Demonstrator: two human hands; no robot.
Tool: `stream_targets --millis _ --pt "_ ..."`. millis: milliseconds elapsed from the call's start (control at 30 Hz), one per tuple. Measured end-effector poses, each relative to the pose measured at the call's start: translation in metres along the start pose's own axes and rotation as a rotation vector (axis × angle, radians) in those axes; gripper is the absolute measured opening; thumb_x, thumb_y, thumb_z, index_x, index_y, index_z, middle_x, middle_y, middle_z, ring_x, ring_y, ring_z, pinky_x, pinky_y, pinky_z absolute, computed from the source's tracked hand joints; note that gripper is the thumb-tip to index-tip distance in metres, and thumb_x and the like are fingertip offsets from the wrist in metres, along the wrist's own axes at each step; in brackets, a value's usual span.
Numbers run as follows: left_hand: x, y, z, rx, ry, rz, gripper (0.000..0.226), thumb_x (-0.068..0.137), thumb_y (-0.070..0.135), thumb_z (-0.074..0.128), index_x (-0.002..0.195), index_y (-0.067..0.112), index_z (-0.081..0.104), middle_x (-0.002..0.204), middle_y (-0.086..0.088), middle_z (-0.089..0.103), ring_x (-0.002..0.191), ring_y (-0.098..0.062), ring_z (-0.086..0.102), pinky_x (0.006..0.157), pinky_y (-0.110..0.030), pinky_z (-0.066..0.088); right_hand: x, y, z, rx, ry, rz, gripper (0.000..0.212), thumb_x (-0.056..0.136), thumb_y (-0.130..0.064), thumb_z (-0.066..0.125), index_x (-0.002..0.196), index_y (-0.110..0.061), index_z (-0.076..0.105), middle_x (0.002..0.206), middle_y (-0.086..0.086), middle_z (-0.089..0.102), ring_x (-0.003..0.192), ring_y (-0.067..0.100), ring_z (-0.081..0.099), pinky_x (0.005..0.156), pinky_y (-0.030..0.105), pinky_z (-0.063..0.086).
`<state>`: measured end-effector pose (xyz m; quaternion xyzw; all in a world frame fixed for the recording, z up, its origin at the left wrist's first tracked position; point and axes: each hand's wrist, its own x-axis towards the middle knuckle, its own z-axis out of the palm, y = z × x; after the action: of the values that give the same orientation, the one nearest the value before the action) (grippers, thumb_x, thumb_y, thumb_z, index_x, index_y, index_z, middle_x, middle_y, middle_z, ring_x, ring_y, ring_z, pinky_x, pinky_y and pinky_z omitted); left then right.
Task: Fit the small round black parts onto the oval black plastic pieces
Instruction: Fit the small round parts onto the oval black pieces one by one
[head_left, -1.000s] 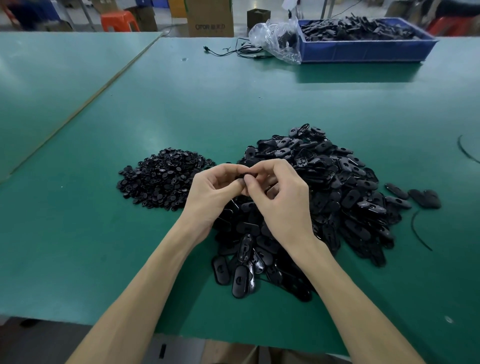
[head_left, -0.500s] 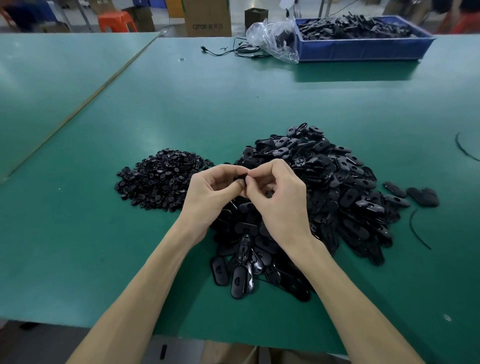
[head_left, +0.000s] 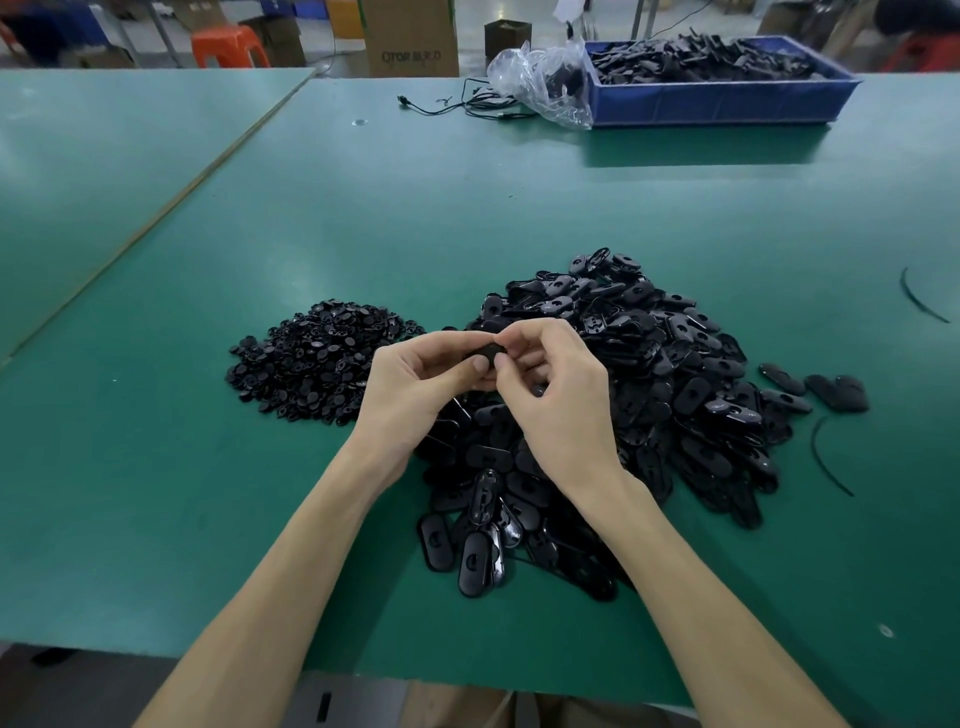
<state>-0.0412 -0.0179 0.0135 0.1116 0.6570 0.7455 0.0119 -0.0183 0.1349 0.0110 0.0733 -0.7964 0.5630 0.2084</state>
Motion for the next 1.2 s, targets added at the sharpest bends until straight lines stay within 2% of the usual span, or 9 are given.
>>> stream_targets --millis 133,267,500,667,933,1100,1133,1200 --pt "-0.0008 0.0015 0.003 0.01 0.016 0.022 0.023 0.089 -0.01 0.07 0.105 0.006 0.076 0.094 -0.004 0.08 0.082 -0.013 0.076 0.076 -0.02 0.058 0.0 0.0003 0.0011 0.015 0.006 0.004 0.018 0.096 -0.001 0.069 0.104 -0.017 0.066 0.102 -0.001 0.064 0.084 0.01 0.064 0.072 0.017 0.054" --pt "-0.0013 0.002 0.0046 0.018 0.012 0.032 0.023 0.089 -0.009 0.071 0.107 0.005 0.076 0.095 -0.004 0.08 0.082 -0.013 0.076 0.077 -0.02 0.058 0.0002 0.0005 0.0008 0.057 0.014 0.038 0.015 0.098 -0.004 0.067 0.104 -0.017 0.066 0.101 0.002 0.066 0.082 0.015 0.068 0.075 0.035 0.061" --pt "0.0 0.0013 -0.0001 -0.001 -0.03 0.006 0.024 0.09 -0.006 0.071 0.109 0.008 0.077 0.101 -0.01 0.08 0.086 -0.021 0.077 0.081 -0.024 0.06 -0.0018 -0.0015 -0.0003 0.123 0.014 0.089 0.012 0.098 -0.007 0.068 0.102 -0.019 0.066 0.096 0.003 0.07 0.084 0.027 0.07 0.077 0.048 0.062" --pt "-0.0002 0.0002 -0.0001 0.007 -0.04 0.027 0.023 0.089 -0.005 0.072 0.107 0.009 0.078 0.1 -0.009 0.08 0.086 -0.02 0.078 0.08 -0.024 0.06 -0.0015 -0.0041 -0.0021 0.144 0.02 0.124 0.015 0.096 -0.009 0.07 0.097 -0.023 0.066 0.087 -0.002 0.072 0.079 0.023 0.072 0.075 0.047 0.063" --pt "-0.0006 -0.0016 0.0012 0.048 -0.017 0.041 0.022 0.09 -0.005 0.073 0.11 0.001 0.076 0.095 -0.007 0.08 0.08 -0.014 0.076 0.077 -0.02 0.058 -0.0017 -0.0027 -0.0025 0.174 0.004 0.131 0.013 0.097 -0.008 0.068 0.097 -0.02 0.066 0.086 0.001 0.073 0.076 0.018 0.076 0.075 0.047 0.065" --pt "-0.0015 -0.0006 0.001 0.06 -0.025 0.037 0.022 0.092 -0.004 0.071 0.112 0.004 0.075 0.103 -0.006 0.08 0.091 -0.014 0.076 0.079 -0.02 0.058 -0.0009 0.0005 -0.0012 0.117 -0.032 0.083 0.015 0.097 -0.006 0.068 0.105 -0.018 0.066 0.094 0.002 0.067 0.08 0.018 0.072 0.078 0.047 0.063" --pt "-0.0011 -0.0009 0.0001 0.061 -0.024 0.029 0.022 0.093 -0.003 0.071 0.114 0.004 0.074 0.104 -0.007 0.079 0.093 -0.014 0.075 0.079 -0.02 0.057 -0.0008 0.0007 -0.0013 0.085 -0.051 0.058 0.018 0.098 -0.004 0.067 0.109 -0.017 0.066 0.098 0.004 0.063 0.081 0.018 0.069 0.079 0.044 0.063" --pt "0.0003 -0.0019 -0.0022 0.041 -0.009 -0.001 0.024 0.093 -0.001 0.071 0.117 0.002 0.072 0.107 -0.01 0.078 0.096 -0.017 0.075 0.081 -0.022 0.058 -0.001 0.0002 -0.0034 0.012 -0.109 -0.002 0.025 0.098 0.0 0.066 0.118 -0.016 0.068 0.104 0.002 0.057 0.084 0.01 0.064 0.081 0.028 0.061"
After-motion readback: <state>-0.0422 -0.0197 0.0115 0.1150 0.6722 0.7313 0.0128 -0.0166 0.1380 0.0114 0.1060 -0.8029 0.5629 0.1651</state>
